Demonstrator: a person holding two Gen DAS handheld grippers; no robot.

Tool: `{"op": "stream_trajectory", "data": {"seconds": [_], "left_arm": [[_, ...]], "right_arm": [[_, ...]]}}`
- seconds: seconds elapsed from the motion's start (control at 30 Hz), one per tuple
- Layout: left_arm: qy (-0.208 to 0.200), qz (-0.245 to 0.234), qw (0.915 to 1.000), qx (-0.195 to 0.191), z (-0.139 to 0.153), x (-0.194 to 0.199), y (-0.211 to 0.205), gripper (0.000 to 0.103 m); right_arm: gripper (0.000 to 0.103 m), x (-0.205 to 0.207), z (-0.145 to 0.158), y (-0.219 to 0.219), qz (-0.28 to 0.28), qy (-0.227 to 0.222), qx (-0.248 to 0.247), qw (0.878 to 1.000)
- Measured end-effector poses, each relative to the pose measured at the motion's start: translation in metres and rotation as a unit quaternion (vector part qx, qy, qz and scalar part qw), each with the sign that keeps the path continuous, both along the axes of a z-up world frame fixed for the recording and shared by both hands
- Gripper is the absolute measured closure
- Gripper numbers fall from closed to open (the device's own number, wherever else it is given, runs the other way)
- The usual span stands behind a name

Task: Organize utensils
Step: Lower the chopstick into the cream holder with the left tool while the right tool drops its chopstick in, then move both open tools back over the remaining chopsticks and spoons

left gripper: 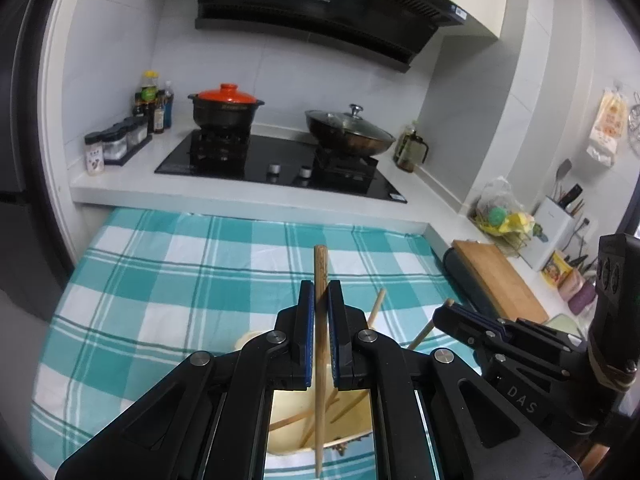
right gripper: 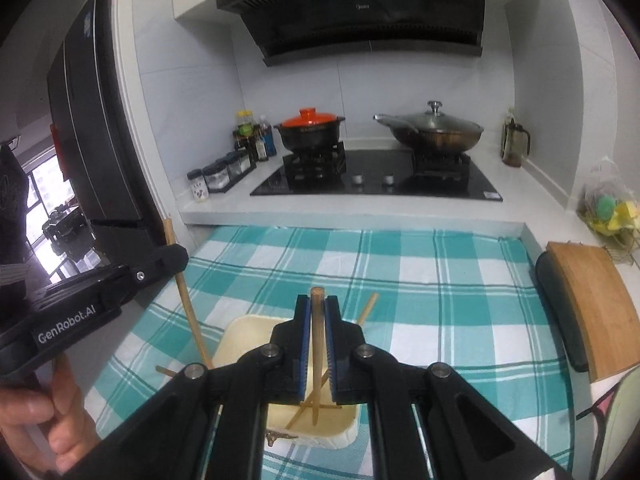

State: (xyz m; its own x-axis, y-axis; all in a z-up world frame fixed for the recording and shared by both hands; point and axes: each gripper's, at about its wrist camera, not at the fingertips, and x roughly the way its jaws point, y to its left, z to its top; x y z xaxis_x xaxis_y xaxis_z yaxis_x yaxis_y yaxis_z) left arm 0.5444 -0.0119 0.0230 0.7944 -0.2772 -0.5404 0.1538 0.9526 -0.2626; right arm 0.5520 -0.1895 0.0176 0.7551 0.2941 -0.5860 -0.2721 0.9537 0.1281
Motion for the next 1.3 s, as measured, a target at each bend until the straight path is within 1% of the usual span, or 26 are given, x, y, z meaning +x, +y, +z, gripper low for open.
{"op": "stream_trajectory", "data": {"seconds": [0.1,0.13,0.2,0.3,0.37,0.43,0.5,0.6,0.67,0.8,0.9,0.97,1.0,1.03,1.07,1.1,1.13,1.17,1.27,1.3], "left_arm": [[0.008,0.006,0.9997,-0.02,0.0,0.005,0.007,0.098],[0.005,0.004,0.9996,-0.029,0.004,0.004,0.01,0.098],[-0.009,-0.002,0.9995,-0.031,0.018,0.0,0.013,0.098],[-0.037,-0.004,0.9989,-0.029,0.043,-0.006,0.016,0.098],[-0.061,0.003,0.9979,-0.021,0.058,-0.008,0.016,0.098],[-0.081,0.015,0.9966,-0.008,0.066,-0.006,0.013,0.098],[-0.09,0.024,0.9956,-0.005,0.068,0.0,0.012,0.098],[-0.092,0.032,0.9952,0.0,0.059,0.011,0.004,0.098],[-0.082,0.031,0.9961,0.006,0.045,0.018,-0.003,0.098],[-0.044,0.028,0.9986,0.013,0.012,0.032,-0.011,0.098],[-0.016,0.029,0.9993,0.017,-0.006,0.037,-0.013,0.098],[0.0,0.031,0.9994,0.013,-0.013,0.038,-0.01,0.096],[0.007,0.031,0.9994,0.01,-0.014,0.037,-0.008,0.089],[0.014,0.032,0.9994,0.008,-0.014,0.035,-0.005,0.072],[0.017,0.035,0.9992,0.007,-0.013,0.032,-0.001,0.064],[0.017,0.04,0.999,0.007,-0.009,0.025,0.004,0.048],[0.013,0.043,0.999,0.008,-0.004,0.016,0.01,0.039],[0.007,0.041,0.9991,0.008,0.003,0.006,0.016,0.037],[-0.005,0.024,0.9996,0.016,0.024,-0.036,0.035,0.023],[-0.011,0.018,0.9995,0.023,0.03,-0.053,0.041,0.016]], "right_arm": [[0.096,0.012,-0.019,-0.003,-0.017,0.023,0.009,1.0],[0.096,0.013,-0.022,-0.005,-0.023,0.023,0.018,0.999],[0.096,0.013,-0.023,-0.008,-0.025,0.024,0.028,0.999],[0.096,0.011,-0.015,-0.01,-0.021,0.012,0.028,0.999],[0.096,0.012,-0.007,-0.012,-0.021,0.003,0.028,0.999],[0.096,0.013,0.002,-0.013,-0.022,-0.007,0.03,0.999],[0.096,0.012,0.012,-0.013,-0.022,-0.018,0.028,0.999],[0.096,0.012,0.021,-0.011,-0.018,-0.025,0.019,0.999],[0.096,0.015,0.019,-0.01,-0.016,-0.012,0.011,1.0],[0.096,0.025,0.002,-0.008,-0.015,0.029,-0.005,0.999],[0.096,0.029,-0.009,-0.008,-0.018,0.038,-0.011,0.999],[0.095,0.031,-0.014,-0.008,-0.02,0.042,-0.008,0.999],[0.095,0.032,-0.014,-0.009,-0.023,0.043,-0.005,0.999],[0.095,0.032,-0.014,-0.01,-0.026,0.043,-0.003,0.999],[0.09,0.032,-0.012,-0.01,-0.027,0.043,-0.002,0.999],[0.076,0.031,-0.01,-0.01,-0.028,0.042,-0.002,0.999],[0.068,0.028,-0.006,-0.011,-0.031,0.035,-0.002,0.999],[0.06,0.023,-0.001,-0.013,-0.034,0.023,0.0,0.999],[0.06,0.001,0.017,-0.019,-0.037,-0.005,-0.004,0.999],[0.06,-0.009,0.024,-0.021,-0.035,-0.011,-0.002,0.999]]}}
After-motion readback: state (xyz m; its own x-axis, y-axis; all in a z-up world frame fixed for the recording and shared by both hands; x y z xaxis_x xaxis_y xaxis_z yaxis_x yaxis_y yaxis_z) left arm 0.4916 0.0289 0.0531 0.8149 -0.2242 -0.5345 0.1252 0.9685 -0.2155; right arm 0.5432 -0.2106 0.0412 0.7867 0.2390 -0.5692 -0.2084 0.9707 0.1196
